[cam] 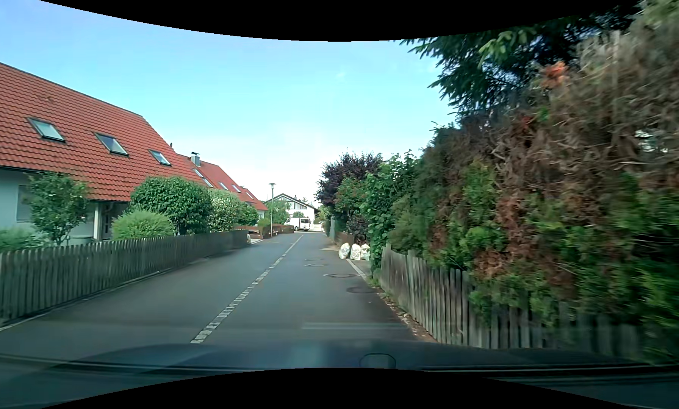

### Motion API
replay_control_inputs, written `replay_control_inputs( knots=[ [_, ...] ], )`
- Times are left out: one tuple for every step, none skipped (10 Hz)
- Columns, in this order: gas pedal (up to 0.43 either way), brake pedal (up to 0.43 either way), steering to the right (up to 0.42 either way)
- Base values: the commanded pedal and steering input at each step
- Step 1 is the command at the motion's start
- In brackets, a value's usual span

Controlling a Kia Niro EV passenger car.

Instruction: Follow the waypoints while adhering to traffic rules and regulations

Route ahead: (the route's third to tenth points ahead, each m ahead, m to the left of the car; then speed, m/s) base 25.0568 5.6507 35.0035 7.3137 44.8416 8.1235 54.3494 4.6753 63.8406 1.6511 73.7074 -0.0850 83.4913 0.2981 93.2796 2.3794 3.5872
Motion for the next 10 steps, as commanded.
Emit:
replay_control_inputs(
  knots=[
    [0.047, 0.000, -0.181],
    [0.047, 0.000, -0.172],
    [0.047, 0.000, -0.159],
    [0.047, 0.000, -0.153],
    [0.047, 0.000, -0.149],
    [0.047, 0.000, -0.146],
    [0.047, 0.000, -0.137],
    [0.047, 0.000, -0.116],
    [0.047, 0.000, -0.096],
    [0.047, 0.000, -0.086]
  ],
)
